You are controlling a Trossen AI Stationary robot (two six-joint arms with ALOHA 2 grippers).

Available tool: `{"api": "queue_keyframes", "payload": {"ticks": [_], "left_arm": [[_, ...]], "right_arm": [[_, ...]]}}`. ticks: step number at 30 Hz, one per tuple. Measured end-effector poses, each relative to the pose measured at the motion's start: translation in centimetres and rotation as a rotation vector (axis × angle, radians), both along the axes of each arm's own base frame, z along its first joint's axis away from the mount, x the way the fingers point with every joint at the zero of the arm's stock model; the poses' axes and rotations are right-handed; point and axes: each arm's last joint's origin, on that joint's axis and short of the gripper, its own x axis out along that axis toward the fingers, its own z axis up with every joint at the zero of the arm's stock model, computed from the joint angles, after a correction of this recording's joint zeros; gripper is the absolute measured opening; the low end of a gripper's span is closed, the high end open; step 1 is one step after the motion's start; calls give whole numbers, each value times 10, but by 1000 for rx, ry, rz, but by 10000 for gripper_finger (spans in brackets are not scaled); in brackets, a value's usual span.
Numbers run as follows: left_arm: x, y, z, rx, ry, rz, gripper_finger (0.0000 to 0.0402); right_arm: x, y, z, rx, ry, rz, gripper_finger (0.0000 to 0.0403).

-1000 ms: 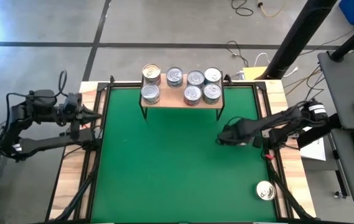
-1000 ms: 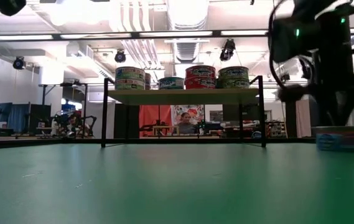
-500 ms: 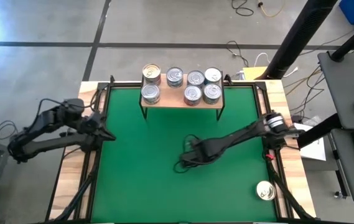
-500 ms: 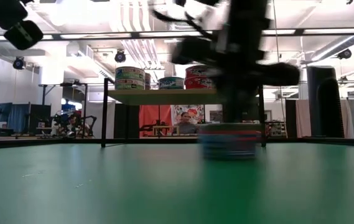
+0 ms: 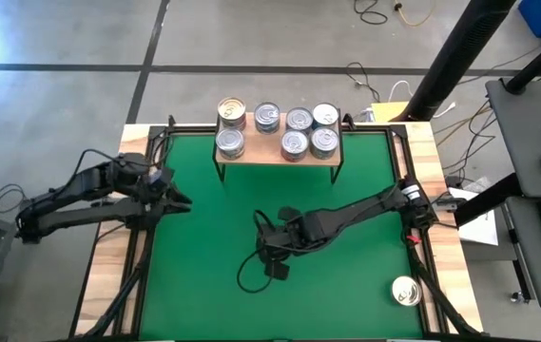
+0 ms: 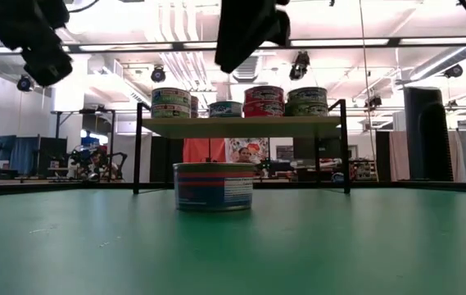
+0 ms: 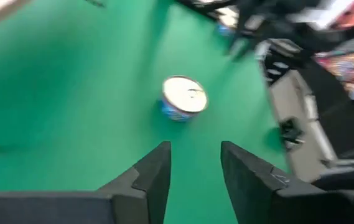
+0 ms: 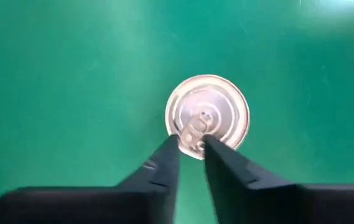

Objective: Stack canned seafood by type on shelf
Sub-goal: Put the blue pink tuna can on the shelf

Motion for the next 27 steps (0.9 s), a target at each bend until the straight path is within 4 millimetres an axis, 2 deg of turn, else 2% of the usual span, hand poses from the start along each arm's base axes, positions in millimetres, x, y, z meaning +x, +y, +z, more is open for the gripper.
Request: {"api": "queue_keyframes", "payload": {"ticks": [6, 9, 15, 17, 20, 24, 27], "left_arm": [[11, 5, -9, 14, 55, 96, 145], [15, 7, -13, 7, 69, 143, 147], [35, 3, -22, 10, 26, 65, 157], [46, 0, -26, 17, 26, 64, 165], [62, -6, -33, 46, 46, 118, 174], [80, -19, -46, 75, 83, 145, 176], [91, -30, -56, 87, 124, 123, 176]], "right_arm": [[-2, 16, 5, -27, -42, 70, 201], [-7, 25, 3, 6, -8, 102, 270], [-40, 54, -13, 5, 154, 73, 376], [-54, 61, -12, -12, 149, 76, 393], [-77, 71, -14, 7, 86, 36, 397], [-101, 89, -45, 171, -4, -29, 398], [-123, 94, -60, 195, -85, -89, 400]]}}
